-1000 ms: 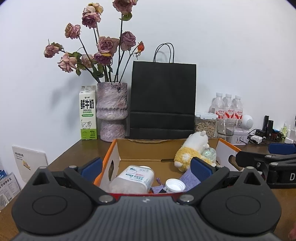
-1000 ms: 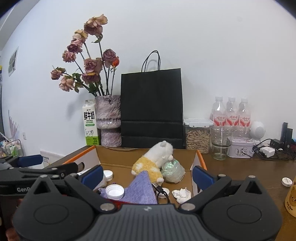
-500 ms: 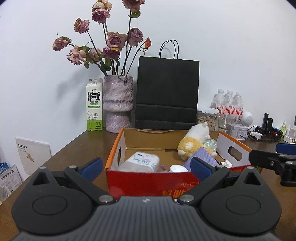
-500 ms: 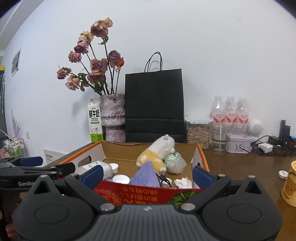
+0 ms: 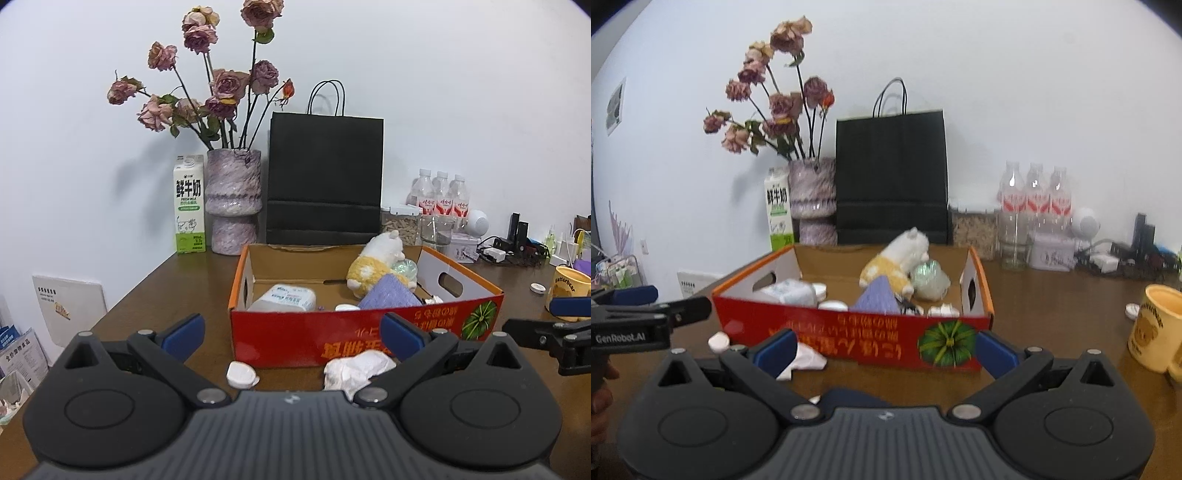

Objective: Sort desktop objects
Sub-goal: 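Lift both open tools out of the box back toward the table, then grasp the red rose with the left tool while the right tool grips the navy case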

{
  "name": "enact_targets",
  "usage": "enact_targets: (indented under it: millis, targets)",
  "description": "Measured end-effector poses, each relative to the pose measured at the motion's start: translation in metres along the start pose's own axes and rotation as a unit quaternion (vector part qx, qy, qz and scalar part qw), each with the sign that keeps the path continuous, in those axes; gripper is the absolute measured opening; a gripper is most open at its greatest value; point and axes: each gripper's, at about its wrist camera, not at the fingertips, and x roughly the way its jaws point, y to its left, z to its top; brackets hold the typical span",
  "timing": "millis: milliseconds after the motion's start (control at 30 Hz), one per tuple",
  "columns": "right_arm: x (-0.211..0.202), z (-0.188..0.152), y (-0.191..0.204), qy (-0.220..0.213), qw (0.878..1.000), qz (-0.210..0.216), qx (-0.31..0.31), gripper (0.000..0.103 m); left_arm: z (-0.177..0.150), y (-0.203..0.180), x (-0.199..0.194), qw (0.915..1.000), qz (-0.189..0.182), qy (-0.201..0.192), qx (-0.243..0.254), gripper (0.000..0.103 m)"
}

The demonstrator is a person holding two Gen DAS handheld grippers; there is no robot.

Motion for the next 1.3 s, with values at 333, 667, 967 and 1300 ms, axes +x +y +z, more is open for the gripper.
enact_targets:
  millis: [333,667,967,1300]
  targets:
    - [-0.01,-0.023,0.0,0.047,0.999,-0.023,0.012,0.103,-0.013,0.008,-0.015,0.9995,0.009,0.03,-0.005,0.103]
    - [-0.016,-0.034,0.005,0.069,0.997,-0.023,0.009,0.103,-0.023,0.008,-0.024,0.999,0.007,0.044,0.001,0.103]
    - [-0.02,-0.033,0.013,0.073,0.997,-0.02,0.003,0.103,-0.023,0.011,-0.026,0.9989,0.007,0.047,-0.002,0.103]
    - [-0.011,-0.03,0.024,0.082,0.997,-0.011,-0.002,0.103,-0.026,0.018,-0.025,0.9985,0.008,0.053,-0.006,0.103]
